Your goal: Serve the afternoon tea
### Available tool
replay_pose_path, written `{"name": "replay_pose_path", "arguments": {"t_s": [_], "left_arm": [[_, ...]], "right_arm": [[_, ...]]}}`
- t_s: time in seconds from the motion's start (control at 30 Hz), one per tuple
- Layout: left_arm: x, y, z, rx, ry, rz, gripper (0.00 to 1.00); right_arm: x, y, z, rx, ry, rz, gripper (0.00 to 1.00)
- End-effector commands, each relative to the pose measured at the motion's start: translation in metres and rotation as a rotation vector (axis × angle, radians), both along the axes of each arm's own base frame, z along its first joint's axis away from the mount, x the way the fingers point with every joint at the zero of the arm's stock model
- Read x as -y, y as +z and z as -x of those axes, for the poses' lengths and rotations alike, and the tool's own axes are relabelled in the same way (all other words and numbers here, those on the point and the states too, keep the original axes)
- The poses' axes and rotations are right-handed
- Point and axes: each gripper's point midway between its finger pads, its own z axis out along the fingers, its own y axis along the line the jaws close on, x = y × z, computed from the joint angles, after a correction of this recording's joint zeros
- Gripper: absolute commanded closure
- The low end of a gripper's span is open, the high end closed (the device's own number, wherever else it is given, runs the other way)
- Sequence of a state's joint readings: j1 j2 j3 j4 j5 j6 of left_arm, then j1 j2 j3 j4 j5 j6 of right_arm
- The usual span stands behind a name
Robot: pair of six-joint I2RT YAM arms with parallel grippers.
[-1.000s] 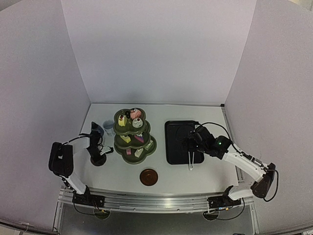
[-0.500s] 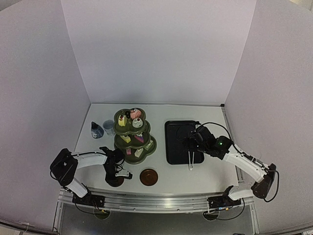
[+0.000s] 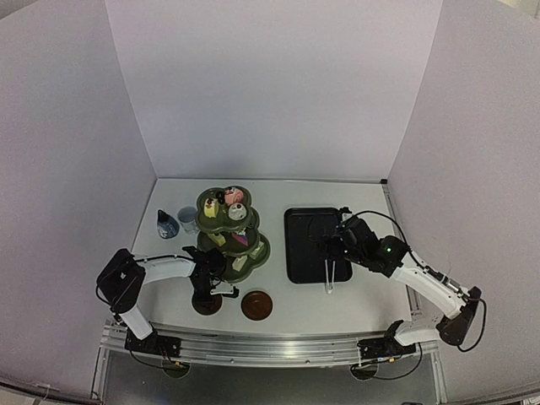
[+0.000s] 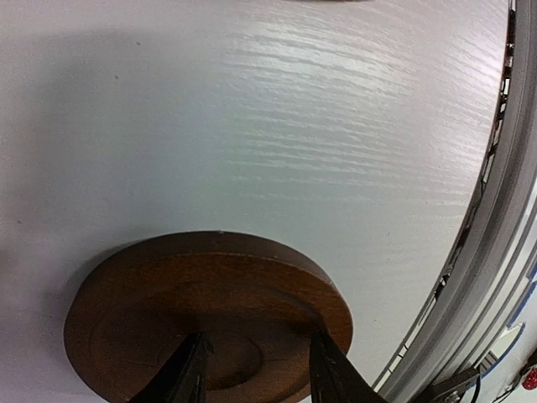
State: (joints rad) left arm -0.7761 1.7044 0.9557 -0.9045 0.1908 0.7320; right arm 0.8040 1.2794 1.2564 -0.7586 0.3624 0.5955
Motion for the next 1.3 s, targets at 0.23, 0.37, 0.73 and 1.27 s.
{"name": "replay_pose_path", "arguments": {"t_s": [0.23,0.37,0.73,1.27], "left_arm": [[0.017,0.001,0.0,-0.005,-0.028,0.064,0.58],[0.011,0.002,0.013,-0.044,-0.031,0.062,0.58],[0.021,0.009,0.009,-0.039,0.003,0.097,0.55],[0.016,0.048,0.006,-0.029,0.006,0.09,0.4]], "right_arm": [[0.004,0.003,0.002,0.013,-0.009,0.002,0.04],[0.003,0.002,0.001,0.01,-0.008,0.006,0.04],[-0.004,0.0,-0.002,0.0,0.009,0.012,0.04],[-0.004,0.0,0.0,-0.004,0.01,0.004,0.04]]}}
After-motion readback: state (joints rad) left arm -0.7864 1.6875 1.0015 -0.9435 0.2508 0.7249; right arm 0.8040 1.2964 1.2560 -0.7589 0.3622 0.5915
